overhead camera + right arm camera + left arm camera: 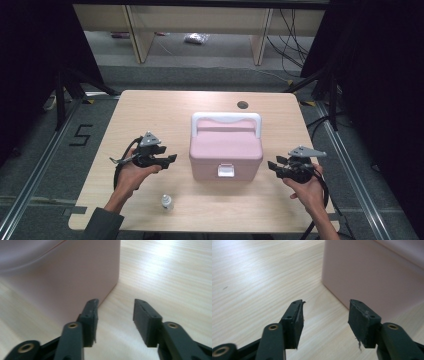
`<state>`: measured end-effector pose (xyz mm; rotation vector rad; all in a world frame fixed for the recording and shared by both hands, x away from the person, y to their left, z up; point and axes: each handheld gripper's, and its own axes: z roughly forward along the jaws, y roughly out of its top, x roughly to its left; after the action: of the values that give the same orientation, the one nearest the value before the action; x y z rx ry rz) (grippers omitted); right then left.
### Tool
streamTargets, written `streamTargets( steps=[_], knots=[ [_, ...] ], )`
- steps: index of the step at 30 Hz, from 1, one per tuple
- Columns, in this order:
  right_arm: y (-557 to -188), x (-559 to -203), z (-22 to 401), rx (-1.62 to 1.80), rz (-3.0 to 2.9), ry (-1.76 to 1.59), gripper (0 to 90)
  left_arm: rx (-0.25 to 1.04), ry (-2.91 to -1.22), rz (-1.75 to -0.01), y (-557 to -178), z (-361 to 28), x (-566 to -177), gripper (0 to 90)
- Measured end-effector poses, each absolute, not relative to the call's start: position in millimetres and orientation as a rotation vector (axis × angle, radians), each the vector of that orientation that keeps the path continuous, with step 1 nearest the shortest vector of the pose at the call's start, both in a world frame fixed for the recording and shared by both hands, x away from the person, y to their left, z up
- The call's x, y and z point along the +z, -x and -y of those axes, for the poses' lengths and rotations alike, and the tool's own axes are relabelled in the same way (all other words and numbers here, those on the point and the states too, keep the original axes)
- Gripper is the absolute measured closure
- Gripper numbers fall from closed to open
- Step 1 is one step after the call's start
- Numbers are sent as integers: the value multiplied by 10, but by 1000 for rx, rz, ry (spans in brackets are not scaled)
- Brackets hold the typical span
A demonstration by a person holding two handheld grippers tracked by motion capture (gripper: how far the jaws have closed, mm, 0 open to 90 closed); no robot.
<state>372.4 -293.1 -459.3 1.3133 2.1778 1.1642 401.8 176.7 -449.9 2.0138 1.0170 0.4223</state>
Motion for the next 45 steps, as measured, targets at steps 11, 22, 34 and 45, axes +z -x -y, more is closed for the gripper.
streamTargets(
  steps=[11, 22, 34, 45],
  knots=[
    [-3288, -4590, 2789, 1199, -2236, -1218, 439, 435, -2013, -1076, -3783, -1952, -4651, 334],
    [-3022, -4624, 2461, 1206, -2324, -1090, 406, 484, -2020, -1119, -3632, -2105, -4777, 310],
    [-2981, -4675, 2044, 1252, -2437, -982, 403, 472, -2047, -1123, -3625, -2127, -4818, 287],
    [-3002, -4711, 1690, 1282, -2501, -902, 397, 486, -2060, -1143, -3651, -2179, -4832, 242]
  ],
)
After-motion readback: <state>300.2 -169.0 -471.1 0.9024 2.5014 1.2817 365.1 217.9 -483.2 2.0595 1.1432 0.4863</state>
